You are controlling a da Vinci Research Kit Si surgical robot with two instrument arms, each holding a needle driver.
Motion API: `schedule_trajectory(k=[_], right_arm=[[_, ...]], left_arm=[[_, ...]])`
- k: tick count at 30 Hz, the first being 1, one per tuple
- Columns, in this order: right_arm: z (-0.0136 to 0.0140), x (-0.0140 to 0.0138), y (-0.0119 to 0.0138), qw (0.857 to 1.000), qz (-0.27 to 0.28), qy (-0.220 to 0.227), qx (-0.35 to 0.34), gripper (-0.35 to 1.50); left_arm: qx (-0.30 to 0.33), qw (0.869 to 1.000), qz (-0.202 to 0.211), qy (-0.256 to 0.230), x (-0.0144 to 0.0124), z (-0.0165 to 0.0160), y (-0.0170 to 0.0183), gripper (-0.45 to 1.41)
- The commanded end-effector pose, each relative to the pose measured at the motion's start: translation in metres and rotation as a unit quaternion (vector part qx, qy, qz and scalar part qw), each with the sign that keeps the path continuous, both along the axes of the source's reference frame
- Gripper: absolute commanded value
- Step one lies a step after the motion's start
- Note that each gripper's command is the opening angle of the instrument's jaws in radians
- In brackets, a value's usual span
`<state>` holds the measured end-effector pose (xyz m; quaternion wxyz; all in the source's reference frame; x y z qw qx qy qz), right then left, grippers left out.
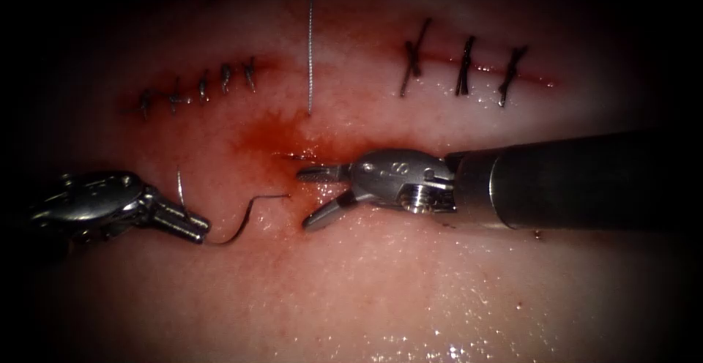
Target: Wound Closure
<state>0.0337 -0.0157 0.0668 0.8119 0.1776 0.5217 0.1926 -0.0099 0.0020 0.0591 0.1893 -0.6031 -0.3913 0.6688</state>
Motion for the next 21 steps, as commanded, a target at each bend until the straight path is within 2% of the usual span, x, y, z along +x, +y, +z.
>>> schedule_trajectory(k=[1, 5, 9, 11, 14, 15, 16, 17, 18, 21], right_arm=[[0.0007, 0.0012, -0.0010, 1.000, -0.003, -0.009, -0.007, 1.03], [0.0022, 0.0020, -0.0016, 0.999, 0.016, -0.041, -0.030, 1.04], [0.0034, 0.0024, -0.0023, 0.997, 0.010, -0.064, -0.035, 1.04], [0.0050, 0.0024, -0.0031, 0.995, -0.003, -0.090, -0.040, 0.99], [0.0058, 0.0022, -0.0034, 0.994, -0.008, -0.101, -0.043, 0.99], [0.0063, 0.0019, -0.0035, 0.993, 0.000, -0.108, -0.051, 0.84], [0.0062, 0.0017, -0.0035, 0.992, 0.004, -0.112, -0.053, 0.42], [0.0059, 0.0015, -0.0035, 0.992, 0.005, -0.112, -0.053, -0.10], [0.0056, 0.0013, -0.0036, 0.992, 0.004, -0.112, -0.051, -0.35], [0.0041, 0.0009, -0.0037, 0.993, 0.007, -0.109, -0.046, -0.35]], left_arm=[[-0.011, 1.000, -0.003, -0.003, -0.0002, 0.0001, -0.0010, -0.45], [-0.057, 0.998, -0.031, -0.012, 0.0011, -0.0036, -0.0022, -0.45], [-0.066, 0.997, -0.039, -0.009, 0.0011, -0.0051, -0.0021, -0.45], [-0.076, 0.996, -0.045, -0.011, 0.0012, -0.0059, -0.0021, -0.45], [-0.082, 0.995, -0.048, -0.013, 0.0013, -0.0064, -0.0022, -0.45], [-0.091, 0.994, -0.053, -0.013, 0.0017, -0.0070, -0.0023, -0.45], [-0.095, 0.994, -0.055, -0.015, 0.0017, -0.0071, -0.0024, -0.45], [-0.100, 0.993, -0.058, -0.017, 0.0019, -0.0073, -0.0024, -0.45], [-0.105, 0.992, -0.061, -0.018, 0.0020, -0.0075, -0.0025, -0.45], [-0.124, 0.990, -0.069, -0.023, 0.0023, -0.0081, -0.0026, -0.45]])
